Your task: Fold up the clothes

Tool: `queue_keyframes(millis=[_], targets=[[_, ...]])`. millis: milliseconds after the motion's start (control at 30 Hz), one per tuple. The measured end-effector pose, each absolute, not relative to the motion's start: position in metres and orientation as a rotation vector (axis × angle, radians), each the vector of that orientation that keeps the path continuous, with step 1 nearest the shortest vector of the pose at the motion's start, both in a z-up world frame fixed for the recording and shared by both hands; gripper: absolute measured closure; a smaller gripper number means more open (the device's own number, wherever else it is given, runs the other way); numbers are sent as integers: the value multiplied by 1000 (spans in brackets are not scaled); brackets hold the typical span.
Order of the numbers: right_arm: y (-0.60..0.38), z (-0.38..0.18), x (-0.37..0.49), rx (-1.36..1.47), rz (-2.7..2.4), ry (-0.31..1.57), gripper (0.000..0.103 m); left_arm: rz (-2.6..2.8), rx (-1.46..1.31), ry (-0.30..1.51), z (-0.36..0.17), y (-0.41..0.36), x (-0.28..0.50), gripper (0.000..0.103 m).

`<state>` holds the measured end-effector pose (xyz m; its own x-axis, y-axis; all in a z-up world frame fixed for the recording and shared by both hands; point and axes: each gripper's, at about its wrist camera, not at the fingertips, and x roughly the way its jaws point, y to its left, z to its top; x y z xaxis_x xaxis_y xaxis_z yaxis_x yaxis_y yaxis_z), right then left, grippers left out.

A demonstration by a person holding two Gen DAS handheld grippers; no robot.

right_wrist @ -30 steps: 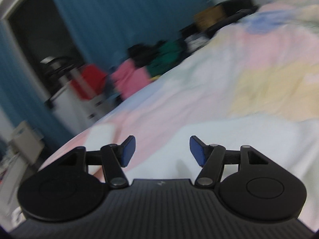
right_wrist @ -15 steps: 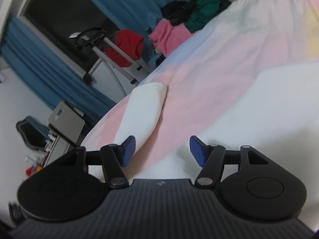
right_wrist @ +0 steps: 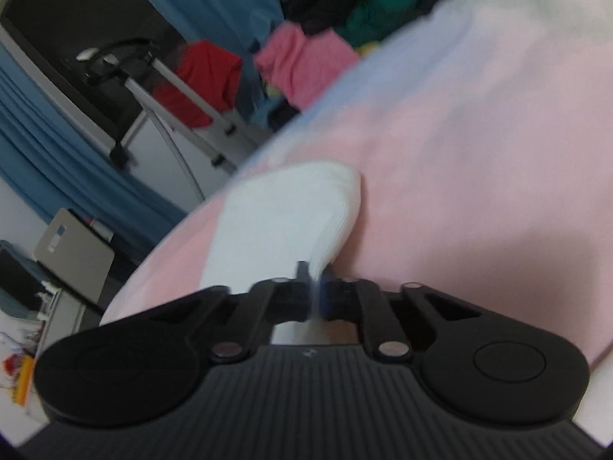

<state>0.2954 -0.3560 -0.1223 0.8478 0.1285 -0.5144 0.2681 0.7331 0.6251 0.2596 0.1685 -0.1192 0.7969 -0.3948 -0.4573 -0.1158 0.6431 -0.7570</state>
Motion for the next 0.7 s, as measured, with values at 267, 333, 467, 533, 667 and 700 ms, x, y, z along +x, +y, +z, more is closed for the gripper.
queue_keyframes(millis=[267, 333, 467, 533, 667, 700], targets=[[-382, -47, 183, 619, -195, 263, 97, -172, -871, 572, -94, 167, 239, 97], [-392, -26, 145, 590, -274, 150, 97, -178, -878, 540, -82, 170, 232, 97], [-423, 3, 109, 661, -434, 36, 97, -170, -835, 522, -53, 172, 238, 97], [-436, 9, 113, 687, -471, 50, 97, -153, -778, 518, -41, 160, 252, 97], [-453, -15, 166, 695, -487, 158, 97, -94, -644, 546, -38, 130, 295, 96], [-457, -23, 181, 696, -487, 186, 97, -81, -615, 560, -43, 124, 309, 94]])
